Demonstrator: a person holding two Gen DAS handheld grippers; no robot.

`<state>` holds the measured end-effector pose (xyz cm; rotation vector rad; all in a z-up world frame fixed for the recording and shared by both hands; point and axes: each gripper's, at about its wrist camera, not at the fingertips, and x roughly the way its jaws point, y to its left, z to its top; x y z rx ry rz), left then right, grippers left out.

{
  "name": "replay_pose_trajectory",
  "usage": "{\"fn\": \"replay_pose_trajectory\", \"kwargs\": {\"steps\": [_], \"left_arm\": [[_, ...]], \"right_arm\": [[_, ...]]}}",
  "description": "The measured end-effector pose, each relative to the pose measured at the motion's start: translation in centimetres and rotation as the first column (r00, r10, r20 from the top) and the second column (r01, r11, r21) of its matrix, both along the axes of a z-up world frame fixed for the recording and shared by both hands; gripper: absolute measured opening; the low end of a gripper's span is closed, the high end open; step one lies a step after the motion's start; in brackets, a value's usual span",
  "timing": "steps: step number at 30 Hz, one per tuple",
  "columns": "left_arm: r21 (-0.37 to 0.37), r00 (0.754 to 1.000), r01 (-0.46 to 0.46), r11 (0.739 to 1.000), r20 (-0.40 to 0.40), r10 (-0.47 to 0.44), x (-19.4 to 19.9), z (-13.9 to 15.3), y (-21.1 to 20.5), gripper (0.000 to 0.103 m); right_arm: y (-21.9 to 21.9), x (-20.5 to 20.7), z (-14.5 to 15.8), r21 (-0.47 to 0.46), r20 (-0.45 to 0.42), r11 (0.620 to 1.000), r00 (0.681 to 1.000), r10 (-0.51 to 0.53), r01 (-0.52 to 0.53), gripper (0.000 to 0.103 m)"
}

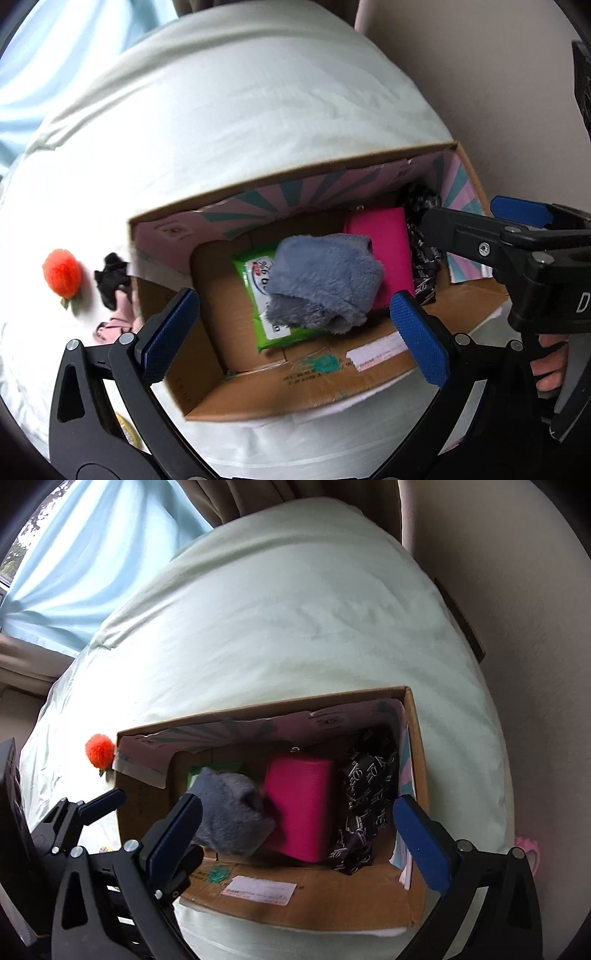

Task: Organize soft objects
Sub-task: 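Open both tools to drop the hat and scarf into the box, then withdraw both tools and move toward the sponge and pink cloth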

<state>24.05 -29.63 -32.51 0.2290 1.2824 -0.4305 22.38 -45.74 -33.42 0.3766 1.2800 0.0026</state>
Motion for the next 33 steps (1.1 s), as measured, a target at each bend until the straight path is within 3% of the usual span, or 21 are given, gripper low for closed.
{"fn": "replay_pose_trajectory", "kwargs": {"steps": [6, 15, 24, 33], "left_arm": [[-0.068, 0.997, -0.055, 0.996, 0.058, 0.059, -1.3, 4.3, 3.0, 0.102], [-0.156, 0.971, -0.100, 0.983, 0.201, 0.131, -5.8, 13.2, 9.4, 0.102], [-0.239, 0.912, -0.177, 0.955, 0.326, 0.251, -12.0, 21.6, 19.5, 0.103], [-0.256, 0.841, -0.269, 0.928, 0.408, 0.356, -18.4, 25.4, 29.1, 0.103]], "right_arm": [[1.8, -1.7, 4.5, -0.040, 0.086, 0.999, 0.996, 0.007, -0.003, 0.103], [6.1, -5.9, 14.1, -0.089, 0.227, 0.996, 0.973, 0.037, -0.017, 0.103], [14.2, -12.4, 23.4, -0.144, 0.399, 0.988, 0.911, 0.101, -0.046, 0.103], [21.6, -18.1, 26.2, -0.183, 0.478, 0.981, 0.865, 0.149, -0.067, 0.103]]}}
